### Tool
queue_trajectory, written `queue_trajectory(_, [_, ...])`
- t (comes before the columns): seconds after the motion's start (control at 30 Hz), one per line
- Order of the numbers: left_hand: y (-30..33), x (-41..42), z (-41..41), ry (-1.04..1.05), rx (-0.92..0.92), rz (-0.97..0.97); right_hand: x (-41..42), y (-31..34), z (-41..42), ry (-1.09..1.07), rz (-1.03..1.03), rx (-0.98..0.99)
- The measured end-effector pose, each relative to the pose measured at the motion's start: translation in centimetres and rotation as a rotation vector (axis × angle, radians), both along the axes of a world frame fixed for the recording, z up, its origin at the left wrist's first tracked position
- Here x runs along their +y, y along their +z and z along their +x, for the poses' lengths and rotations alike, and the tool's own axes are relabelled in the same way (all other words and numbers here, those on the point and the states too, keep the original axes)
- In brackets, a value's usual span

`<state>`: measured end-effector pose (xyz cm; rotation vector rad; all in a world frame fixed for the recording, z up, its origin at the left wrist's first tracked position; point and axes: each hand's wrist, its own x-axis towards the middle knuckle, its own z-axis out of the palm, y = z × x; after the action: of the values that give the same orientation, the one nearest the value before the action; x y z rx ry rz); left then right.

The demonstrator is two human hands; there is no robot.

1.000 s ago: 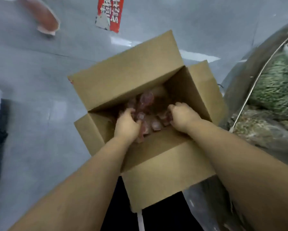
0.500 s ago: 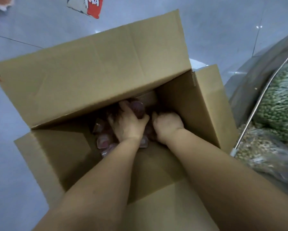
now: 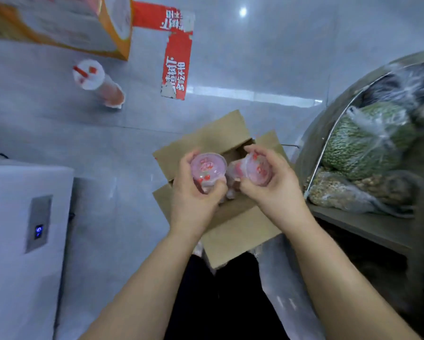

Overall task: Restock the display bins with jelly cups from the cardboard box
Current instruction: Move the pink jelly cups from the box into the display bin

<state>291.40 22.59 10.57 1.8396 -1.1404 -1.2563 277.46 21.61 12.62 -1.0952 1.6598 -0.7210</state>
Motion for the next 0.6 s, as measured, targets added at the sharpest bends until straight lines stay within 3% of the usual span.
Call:
queue_trajectory(0.13, [14.8,-1.0,-0.5,-0.132,0.098,-0.139,0.9,16.0,-0.9,-0.039,-0.167,0.011])
queue_trajectory(0.3, [28.7,0.1,-4.1,-0.408,0.191,-0.301,5.2,31.4,-4.2,-0.206,-0.319,0.115])
queue_trajectory(0.43, [37.5,2.3,-10.0,-0.671,0.332,-0.412,10.5,39.9,-9.1,-0.305,-0.478,0.288])
queue_trajectory(0.6, [43.9,5.8,-19.4,-0.915,0.440,-0.528,19.1,46.4,-16.4,-0.439,-0.511,0.383])
